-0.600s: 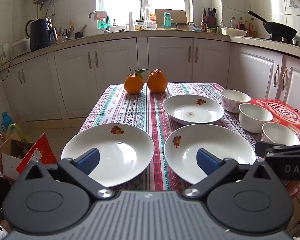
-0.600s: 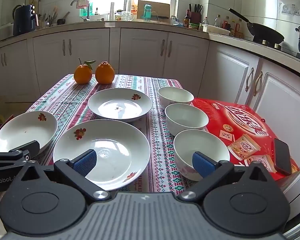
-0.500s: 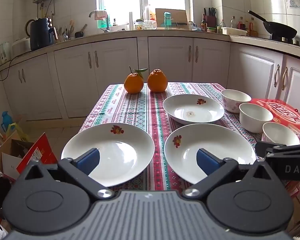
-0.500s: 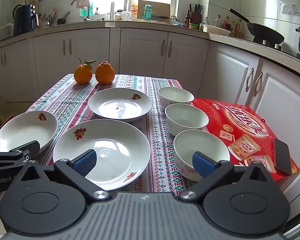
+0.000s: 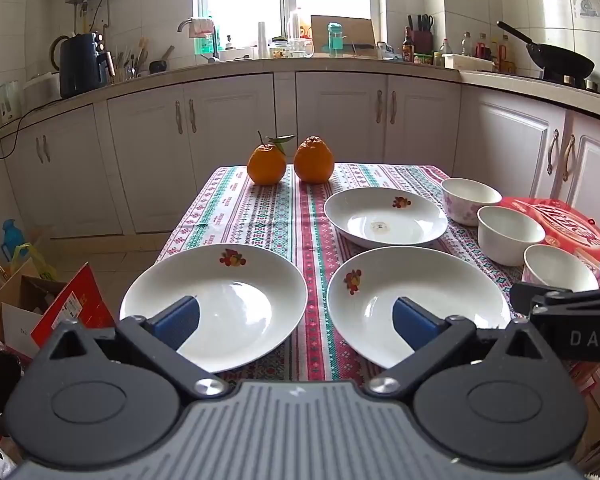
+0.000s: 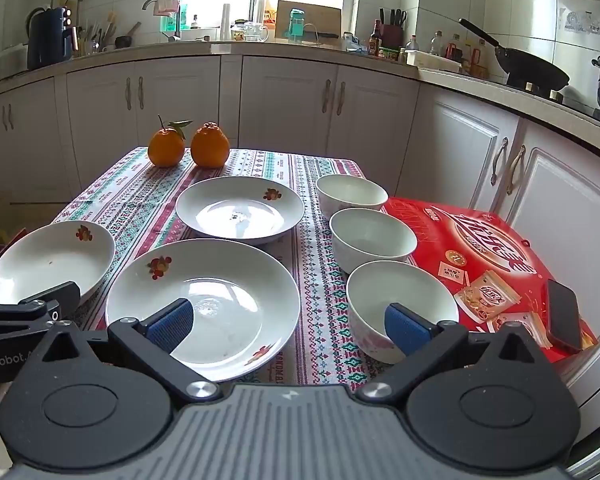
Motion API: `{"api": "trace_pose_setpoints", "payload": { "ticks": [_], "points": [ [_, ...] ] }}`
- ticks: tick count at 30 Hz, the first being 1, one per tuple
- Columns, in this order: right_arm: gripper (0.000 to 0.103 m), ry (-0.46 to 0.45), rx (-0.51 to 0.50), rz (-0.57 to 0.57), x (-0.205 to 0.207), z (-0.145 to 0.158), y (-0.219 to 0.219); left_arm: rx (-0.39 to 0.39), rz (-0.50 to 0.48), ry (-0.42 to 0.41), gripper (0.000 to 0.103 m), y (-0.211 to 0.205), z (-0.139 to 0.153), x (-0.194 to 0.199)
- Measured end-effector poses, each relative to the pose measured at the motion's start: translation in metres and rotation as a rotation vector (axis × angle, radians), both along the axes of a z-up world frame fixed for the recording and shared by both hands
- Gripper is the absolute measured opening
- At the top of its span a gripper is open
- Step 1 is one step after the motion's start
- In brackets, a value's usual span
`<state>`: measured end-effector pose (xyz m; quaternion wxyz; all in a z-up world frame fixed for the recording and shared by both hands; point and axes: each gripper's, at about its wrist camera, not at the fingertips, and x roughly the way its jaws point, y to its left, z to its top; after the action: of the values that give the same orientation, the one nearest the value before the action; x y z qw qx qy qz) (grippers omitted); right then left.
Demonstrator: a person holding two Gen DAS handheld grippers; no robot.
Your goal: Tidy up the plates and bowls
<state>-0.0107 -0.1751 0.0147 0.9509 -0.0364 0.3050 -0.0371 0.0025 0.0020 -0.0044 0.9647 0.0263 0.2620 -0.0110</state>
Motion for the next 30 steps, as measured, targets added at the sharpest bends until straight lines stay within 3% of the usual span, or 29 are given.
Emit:
{"api": "trace_pose_setpoints", "payload": {
  "ticks": [30],
  "points": [
    [0.103,-0.001,-0.006,0.000,0.0007,0.0011,-0.0011,-0.005,0.000,0.009,0.102,-0.0022,0.0013,0.0014]
  ]
}}
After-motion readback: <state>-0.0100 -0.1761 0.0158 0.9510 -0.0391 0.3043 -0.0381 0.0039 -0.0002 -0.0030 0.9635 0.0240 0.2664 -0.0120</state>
